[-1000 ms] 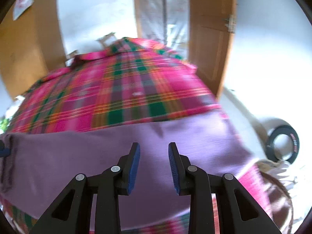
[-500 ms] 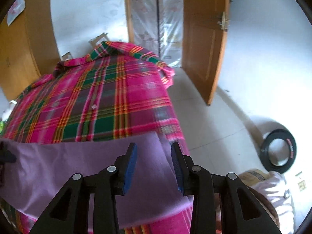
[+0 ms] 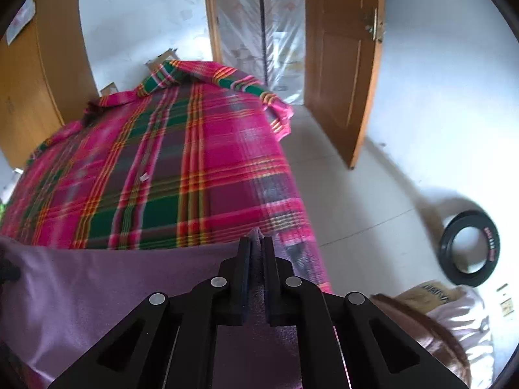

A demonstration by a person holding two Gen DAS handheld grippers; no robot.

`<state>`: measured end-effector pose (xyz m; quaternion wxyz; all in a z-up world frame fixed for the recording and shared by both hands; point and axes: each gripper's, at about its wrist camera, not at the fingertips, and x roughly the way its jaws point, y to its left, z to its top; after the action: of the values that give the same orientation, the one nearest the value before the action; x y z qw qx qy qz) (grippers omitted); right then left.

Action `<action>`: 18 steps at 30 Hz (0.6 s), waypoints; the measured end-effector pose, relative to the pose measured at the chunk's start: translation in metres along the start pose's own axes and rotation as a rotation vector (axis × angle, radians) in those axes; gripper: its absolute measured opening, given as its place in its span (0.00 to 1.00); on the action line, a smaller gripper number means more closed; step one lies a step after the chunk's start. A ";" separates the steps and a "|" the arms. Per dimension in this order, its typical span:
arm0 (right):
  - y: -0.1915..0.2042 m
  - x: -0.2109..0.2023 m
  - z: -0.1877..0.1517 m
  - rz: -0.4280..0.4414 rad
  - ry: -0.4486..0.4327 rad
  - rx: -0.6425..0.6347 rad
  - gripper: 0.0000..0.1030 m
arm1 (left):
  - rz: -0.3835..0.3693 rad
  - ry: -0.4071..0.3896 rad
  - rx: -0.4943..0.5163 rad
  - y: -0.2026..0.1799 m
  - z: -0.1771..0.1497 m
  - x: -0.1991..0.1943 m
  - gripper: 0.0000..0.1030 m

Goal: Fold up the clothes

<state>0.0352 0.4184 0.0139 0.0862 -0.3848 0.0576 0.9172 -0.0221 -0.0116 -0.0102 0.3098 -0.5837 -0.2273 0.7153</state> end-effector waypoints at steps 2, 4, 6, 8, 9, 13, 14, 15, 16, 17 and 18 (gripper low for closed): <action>-0.002 0.002 0.002 -0.030 -0.007 0.008 0.05 | 0.003 0.000 -0.001 -0.001 0.001 0.001 0.34; -0.004 0.009 0.004 -0.044 0.014 0.016 0.05 | 0.004 -0.002 -0.005 0.000 0.000 0.001 0.34; -0.007 0.011 0.005 -0.040 0.024 0.027 0.05 | 0.004 -0.003 -0.007 0.000 0.000 0.001 0.34; -0.007 0.011 0.005 -0.037 0.026 0.020 0.05 | 0.006 -0.005 -0.010 -0.001 -0.001 0.000 0.34; -0.006 0.011 0.005 -0.035 0.028 0.016 0.05 | 0.009 -0.007 -0.010 -0.001 -0.001 0.000 0.34; -0.015 0.008 0.003 0.000 0.041 0.061 0.11 | 0.021 -0.008 -0.005 -0.005 -0.002 0.001 0.34; -0.019 0.007 0.002 0.001 0.047 0.082 0.13 | 0.020 -0.006 -0.005 -0.006 -0.002 0.001 0.34; -0.023 0.005 0.000 0.003 0.048 0.101 0.16 | 0.018 -0.005 -0.004 -0.007 -0.002 0.002 0.34; -0.027 0.002 -0.001 0.012 0.046 0.119 0.17 | 0.016 -0.003 -0.003 -0.008 -0.002 0.003 0.34; -0.031 -0.001 -0.003 0.022 0.041 0.133 0.17 | 0.014 -0.001 -0.002 -0.009 -0.002 0.004 0.34; -0.035 -0.005 -0.005 0.032 0.037 0.148 0.20 | 0.014 0.002 0.001 -0.011 -0.003 0.005 0.34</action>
<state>0.0492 0.4515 0.0131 0.0989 -0.3934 0.1329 0.9044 -0.0183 -0.0002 -0.0066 0.3054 -0.5857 -0.2225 0.7171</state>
